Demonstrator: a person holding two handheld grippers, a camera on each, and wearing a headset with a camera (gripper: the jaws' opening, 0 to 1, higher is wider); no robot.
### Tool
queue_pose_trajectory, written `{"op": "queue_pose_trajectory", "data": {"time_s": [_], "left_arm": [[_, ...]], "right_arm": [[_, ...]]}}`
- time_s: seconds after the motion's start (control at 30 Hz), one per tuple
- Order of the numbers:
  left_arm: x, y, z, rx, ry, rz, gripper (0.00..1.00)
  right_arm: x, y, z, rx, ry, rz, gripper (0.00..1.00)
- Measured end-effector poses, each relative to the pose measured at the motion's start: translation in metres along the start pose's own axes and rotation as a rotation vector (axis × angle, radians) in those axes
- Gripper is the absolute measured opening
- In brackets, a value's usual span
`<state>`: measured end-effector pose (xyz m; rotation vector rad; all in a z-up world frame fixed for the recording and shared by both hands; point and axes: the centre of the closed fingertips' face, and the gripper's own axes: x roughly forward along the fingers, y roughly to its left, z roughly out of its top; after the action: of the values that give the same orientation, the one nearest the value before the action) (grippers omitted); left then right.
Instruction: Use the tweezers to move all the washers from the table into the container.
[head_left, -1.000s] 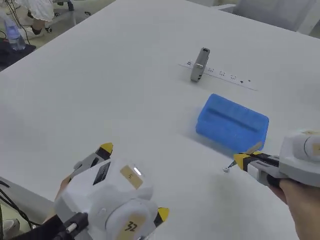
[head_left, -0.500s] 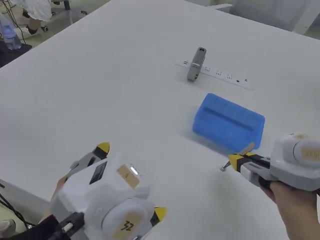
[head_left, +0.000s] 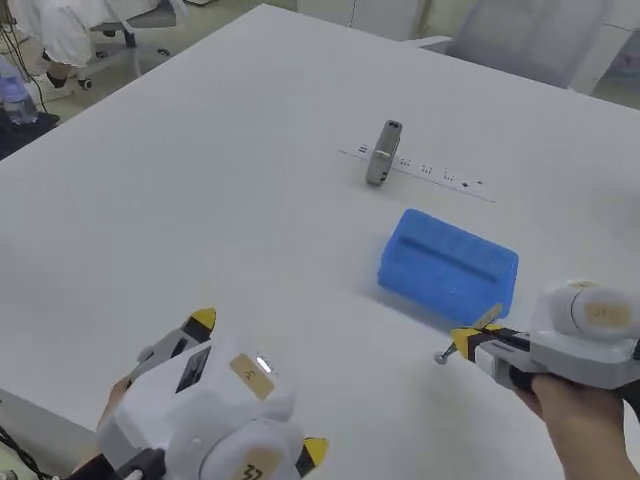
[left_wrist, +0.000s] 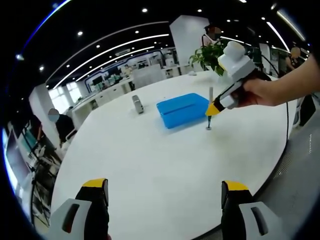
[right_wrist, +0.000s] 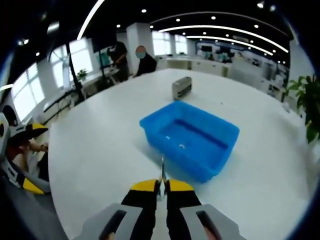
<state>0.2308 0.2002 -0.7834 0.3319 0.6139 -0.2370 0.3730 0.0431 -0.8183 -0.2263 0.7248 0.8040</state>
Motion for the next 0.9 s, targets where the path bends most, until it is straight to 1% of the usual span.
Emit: {"op": "queue_pose_trajectory", "data": {"time_s": [0.03, 0.17, 0.43, 0.53, 0.67, 0.73, 0.83, 0.9], "left_arm": [[0.0, 0.0, 0.0, -0.001, 0.0, 0.001, 0.96], [-0.001, 0.001, 0.0, 0.0, -0.002, 0.003, 0.95], [-0.001, -0.001, 0.001, 0.006, -0.005, -0.005, 0.96], [0.0, -0.002, 0.001, 0.006, -0.006, -0.006, 0.96], [0.0, -0.001, 0.001, 0.006, -0.004, -0.005, 0.96], [0.0, -0.002, 0.001, 0.01, -0.002, -0.005, 0.96], [0.0, -0.002, 0.0, 0.013, 0.0, -0.005, 0.96], [0.001, -0.002, 0.0, 0.011, 0.002, -0.005, 0.96]], "right_arm": [[-0.002, 0.001, 0.002, -0.006, -0.003, 0.0, 0.02], [-0.009, 0.001, 0.011, 0.011, -0.025, 0.016, 0.02], [-0.023, 0.004, 0.034, -0.004, -0.07, 0.032, 0.02], [-0.03, 0.002, 0.048, 0.008, -0.11, 0.033, 0.02], [-0.034, -0.01, 0.064, 0.026, -0.156, 0.022, 0.02], [-0.034, -0.013, 0.069, 0.027, -0.165, 0.016, 0.02], [-0.032, -0.022, 0.076, 0.034, -0.179, 0.01, 0.02], [-0.029, -0.028, 0.08, 0.027, -0.185, -0.004, 0.02]]}}
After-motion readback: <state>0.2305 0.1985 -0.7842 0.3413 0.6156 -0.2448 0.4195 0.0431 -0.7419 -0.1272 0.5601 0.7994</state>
